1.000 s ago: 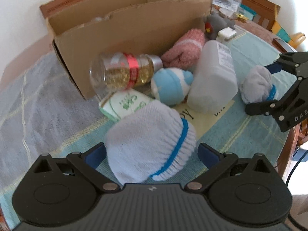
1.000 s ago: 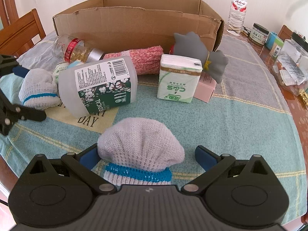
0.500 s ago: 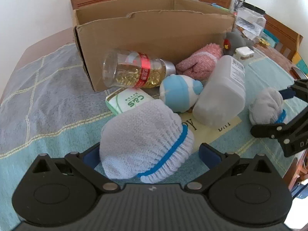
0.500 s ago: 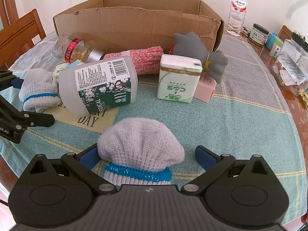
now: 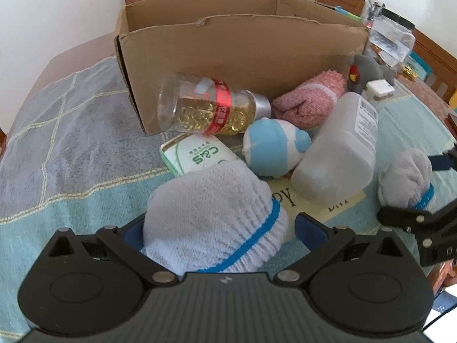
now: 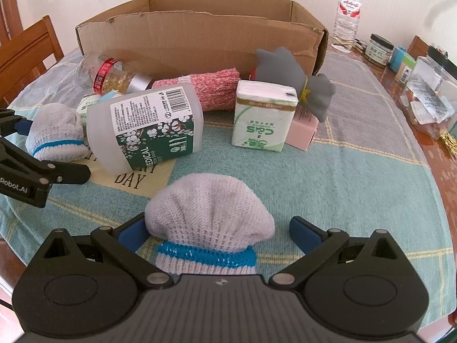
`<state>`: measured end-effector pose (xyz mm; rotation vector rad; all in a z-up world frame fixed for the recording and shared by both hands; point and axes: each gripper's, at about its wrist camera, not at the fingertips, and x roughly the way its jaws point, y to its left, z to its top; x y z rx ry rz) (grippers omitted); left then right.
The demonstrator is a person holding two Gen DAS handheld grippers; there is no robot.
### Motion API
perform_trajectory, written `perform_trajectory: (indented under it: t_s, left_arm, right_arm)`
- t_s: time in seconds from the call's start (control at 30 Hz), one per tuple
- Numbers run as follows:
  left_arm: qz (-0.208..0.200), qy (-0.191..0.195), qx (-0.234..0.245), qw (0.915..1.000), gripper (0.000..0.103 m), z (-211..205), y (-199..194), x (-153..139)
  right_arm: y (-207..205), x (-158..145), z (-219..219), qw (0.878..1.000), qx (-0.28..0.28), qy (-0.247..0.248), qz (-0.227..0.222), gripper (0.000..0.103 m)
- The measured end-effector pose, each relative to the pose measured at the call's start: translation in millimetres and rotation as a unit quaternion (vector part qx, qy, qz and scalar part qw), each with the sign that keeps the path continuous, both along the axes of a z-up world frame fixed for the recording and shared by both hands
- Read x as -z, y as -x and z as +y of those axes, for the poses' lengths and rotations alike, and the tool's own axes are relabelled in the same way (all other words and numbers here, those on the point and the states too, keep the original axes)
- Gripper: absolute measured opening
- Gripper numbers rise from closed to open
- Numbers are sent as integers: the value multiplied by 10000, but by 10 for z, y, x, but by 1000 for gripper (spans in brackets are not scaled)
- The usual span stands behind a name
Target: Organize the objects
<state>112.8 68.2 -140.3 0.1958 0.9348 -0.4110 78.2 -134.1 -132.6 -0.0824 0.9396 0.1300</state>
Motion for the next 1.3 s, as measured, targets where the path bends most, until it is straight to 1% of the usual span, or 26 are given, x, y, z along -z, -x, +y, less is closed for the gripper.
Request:
perform_trajectory:
  t_s: [0.13, 0.3, 0.37, 0.43, 0.5, 0.57, 0.63, 0.8, 0.87, 1.03, 1.13, 1.3]
  left_arm:
    - [32, 105, -150, 9998, 102, 17, 3, -16]
    - [58, 152, -295, 9994, 100, 14, -17, -35]
    - [65, 91, -364, 9993, 93, 14, -23, -36]
    - [106, 127, -429, 9989, 92, 30, -41, -37]
    - [144, 179, -461, 9987, 92, 57, -56, -50]
    - [166, 187, -476, 9986, 91, 67, -57, -55]
    - [181, 195, -457, 9986, 89, 56, -73, -73]
    - [241, 144, -394, 9988, 87, 72, -95, -135]
    - [251, 106, -372, 9989, 87, 86, -83, -177]
    - [370, 106, -285, 9989, 87, 139, -98, -385]
    - [319, 94, -141, 9993, 87, 149, -100, -593]
    - [188, 186, 100, 9996, 87, 96, -166, -1001]
  right_arm:
    - [15, -7, 8, 10000, 76, -5, 44, 103]
    - [13, -21, 47, 9999, -121, -13, 110, 102]
    - [4, -34, 58, 9998, -162, -41, 118, 98]
    - [-6, -49, 62, 9998, -179, -31, 110, 93]
    - [-16, -69, 64, 9997, -204, -21, 130, 87]
    - [-31, -90, 58, 9996, -240, -18, 176, 84]
    - [-35, -104, 44, 9994, -266, -55, 215, 82]
    - [-51, -167, -4, 9989, -319, -184, 305, 76]
    - [-72, -191, -21, 9985, -336, -256, 362, 76]
    - [-82, -334, -100, 9977, -453, -298, 400, 76]
    - [-108, -472, -168, 9971, -566, -309, 407, 76]
    - [-209, -742, -243, 9961, -767, -256, 361, 76]
